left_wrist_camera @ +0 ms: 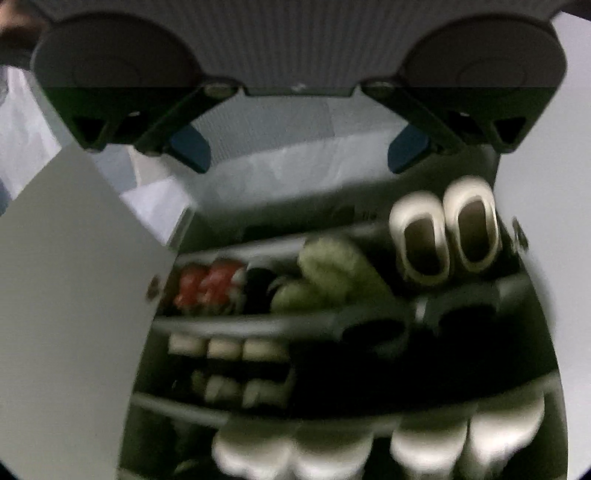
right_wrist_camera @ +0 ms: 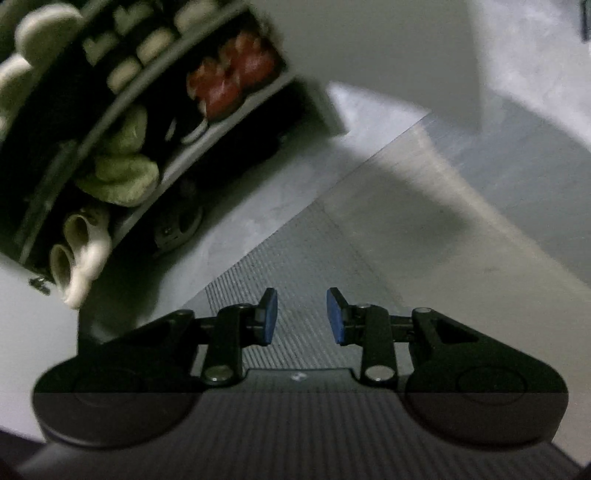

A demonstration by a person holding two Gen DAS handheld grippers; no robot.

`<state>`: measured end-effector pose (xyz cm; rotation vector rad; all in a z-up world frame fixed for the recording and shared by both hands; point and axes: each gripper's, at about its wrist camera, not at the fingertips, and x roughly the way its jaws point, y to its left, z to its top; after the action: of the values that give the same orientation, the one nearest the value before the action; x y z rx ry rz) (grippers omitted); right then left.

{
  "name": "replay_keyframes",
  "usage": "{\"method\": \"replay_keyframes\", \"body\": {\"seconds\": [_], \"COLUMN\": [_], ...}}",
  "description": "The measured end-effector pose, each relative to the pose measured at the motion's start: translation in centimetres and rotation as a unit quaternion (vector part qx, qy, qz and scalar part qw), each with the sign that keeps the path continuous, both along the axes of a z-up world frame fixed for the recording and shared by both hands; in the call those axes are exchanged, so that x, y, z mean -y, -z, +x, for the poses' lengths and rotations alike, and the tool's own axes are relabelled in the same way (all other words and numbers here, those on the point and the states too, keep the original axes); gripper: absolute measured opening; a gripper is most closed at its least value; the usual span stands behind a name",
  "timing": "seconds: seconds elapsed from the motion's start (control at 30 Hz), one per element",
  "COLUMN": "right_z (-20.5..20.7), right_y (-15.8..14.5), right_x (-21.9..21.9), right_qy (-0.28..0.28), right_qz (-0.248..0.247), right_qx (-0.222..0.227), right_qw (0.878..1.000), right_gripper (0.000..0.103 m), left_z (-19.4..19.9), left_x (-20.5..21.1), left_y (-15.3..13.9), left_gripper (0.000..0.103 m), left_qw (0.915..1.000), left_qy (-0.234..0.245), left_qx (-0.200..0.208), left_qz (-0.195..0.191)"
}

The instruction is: Organize scattered shoes

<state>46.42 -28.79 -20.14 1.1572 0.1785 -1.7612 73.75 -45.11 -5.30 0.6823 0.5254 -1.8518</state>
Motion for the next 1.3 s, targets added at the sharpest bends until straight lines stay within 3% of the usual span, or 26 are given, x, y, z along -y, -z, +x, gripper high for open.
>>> {"method": "replay_keyframes", "body": {"seconds": [0.13,0.2,0.27,0.3,0.33,0.4,0.5,0.57,0.63,0.7,0.77,0.87,1.0,1.13,1.2,1.27,1.3], "right_z": [1.1,1.5,1.5,1.7,1.8,2.1,2.4,2.6,2.6,2.6,2.7,2.4,1.6,0.0,-0.8,-1.8,-2.4], "right_y": [-12.0,-17.6,-21.5,-24.7,-27.7,-32.2,-39.0,-43.5,-48.1,-52.0,-54.4,-58.1,-60.5,-63.3,-64.4,-65.6,-66.2], "right_x": [-4.3,-5.3,-5.9,-6.0,-6.1,-5.6,-4.9,-4.3,-3.3,-2.2,-1.1,0.2,2.6,4.5,5.4,6.2,6.6], "right_qy": [-0.024,0.008,0.045,0.066,0.079,0.038,-0.025,-0.067,-0.111,-0.136,-0.135,-0.089,-0.026,-0.025,-0.045,-0.067,-0.079], "right_qz": [0.034,0.056,0.059,0.049,0.041,0.040,0.039,0.037,0.025,0.012,0.002,-0.023,-0.032,-0.029,-0.021,-0.023,-0.029], "right_qx": [-0.055,-0.066,-0.053,-0.039,-0.026,-0.028,-0.030,-0.033,-0.054,-0.085,-0.112,-0.132,-0.134,-0.159,-0.185,-0.212,-0.226], "right_qw": [0.998,0.996,0.996,0.996,0.996,0.998,0.998,0.997,0.992,0.987,0.985,0.987,0.990,0.987,0.982,0.975,0.971], "right_gripper": [0.034,0.034,0.034,0.034,0.034,0.034,0.034,0.034,0.034,0.034,0.034,0.036,0.042,0.043,0.057,0.087,0.091], "left_z": [-2.7,-4.1,-5.4,-5.9,-5.9,-6.1,-5.7,-5.4,-4.8,-4.7,-4.9,-5.4,-5.4,-4.5,-3.9,-3.4,-3.3], "left_x": [-1.9,-3.2,-5.3,-7.1,-7.6,-9.5,-9.7,-9.2,-7.9,-5.3,-3.4,0.4,2.5,3.9,4.6,5.0,5.3], "left_y": [-6.5,-10.7,-14.9,-17.8,-18.5,-23.7,-29.2,-31.3,-33.9,-36.9,-37.9,-39.7,-40.9,-41.8,-41.9,-42.4,-42.7], "left_gripper": [0.103,0.103,0.103,0.103,0.103,0.103,0.103,0.103,0.103,0.103,0.103,0.103,0.103,0.103,0.103,0.103,0.103], "left_qw": [0.9999,0.9993,0.9956,0.9897,0.9884,0.9809,0.9832,0.9855,0.9898,0.9902,0.9895,0.9896,0.9903,0.9918,0.9939,0.9967,0.9978], "left_qy": [0.010,0.027,0.056,0.082,0.086,0.107,0.109,0.104,0.097,0.109,0.114,0.119,0.117,0.112,0.102,0.076,0.062], "left_qx": [0.010,0.028,0.069,0.103,0.110,0.148,0.138,0.129,0.099,0.067,0.064,0.045,0.036,0.027,0.028,0.024,0.023], "left_qz": [0.003,-0.003,-0.030,-0.057,-0.060,-0.067,-0.047,-0.037,-0.032,-0.055,-0.061,-0.066,-0.066,-0.054,-0.031,-0.012,-0.009]}}
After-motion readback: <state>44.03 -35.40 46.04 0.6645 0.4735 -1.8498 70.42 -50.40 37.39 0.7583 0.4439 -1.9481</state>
